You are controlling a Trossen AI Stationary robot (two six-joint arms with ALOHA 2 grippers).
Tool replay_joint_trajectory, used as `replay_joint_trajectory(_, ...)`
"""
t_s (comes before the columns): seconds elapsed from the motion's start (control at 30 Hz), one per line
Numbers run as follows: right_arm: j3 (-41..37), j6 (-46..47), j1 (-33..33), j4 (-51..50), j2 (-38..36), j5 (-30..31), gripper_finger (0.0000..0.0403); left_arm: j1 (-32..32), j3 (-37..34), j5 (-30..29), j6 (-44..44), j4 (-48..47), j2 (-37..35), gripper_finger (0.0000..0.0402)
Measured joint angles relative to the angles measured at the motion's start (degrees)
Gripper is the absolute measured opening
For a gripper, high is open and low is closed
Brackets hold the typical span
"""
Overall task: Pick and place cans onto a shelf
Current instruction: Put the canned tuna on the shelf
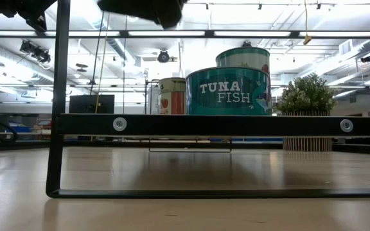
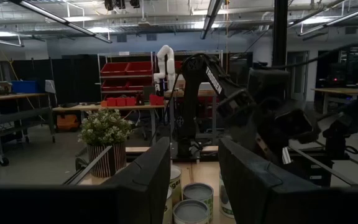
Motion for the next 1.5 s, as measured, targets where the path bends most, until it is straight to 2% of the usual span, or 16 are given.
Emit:
replay_joint_trajectory(0.13, 3.4, 0.7, -1.1, -0.5, 0.0, -1.1, 0.0349, 0.0, 0.0, 0.0, 0.0, 0.0, 0.0, 0.0142)
replay_joint_trajectory(0.3, 6.4, 8.4, -3.2, -7.7, 1.6, -4.9, 0.0349, 0.0, 0.0, 0.0, 0.0, 0.0, 0.0, 0.0142)
replay_joint_trajectory(0.53, 10.3, 6.4, -3.5, -8.4, 7.9, -5.0, 0.0349, 0.0, 0.0, 0.0, 0.0, 0.0, 0.0, 0.0142)
replay_joint_trajectory(0.63, 10.3, 5.3, -3.5, -9.1, 8.6, -4.9, 0.0349, 0.0, 0.0, 0.0, 0.0, 0.0, 0.0, 0.0142)
replay_joint_trajectory(0.87, 10.1, 9.4, -3.5, -14.8, 8.5, -6.4, 0.0349, 0.0, 0.0, 0.0, 0.0, 0.0, 0.0, 0.0142)
replay_joint_trajectory(1.03, 7.8, 11.6, -3.4, -15.2, 8.5, -7.3, 0.0349, 0.0, 0.0, 0.0, 0.0, 0.0, 0.0, 0.0142)
replay_joint_trajectory(1.5, 3.5, 6.8, -1.3, -15.3, 8.5, -9.8, 0.0349, 0.0, 0.0, 0.0, 0.0, 0.0, 0.0, 0.0142)
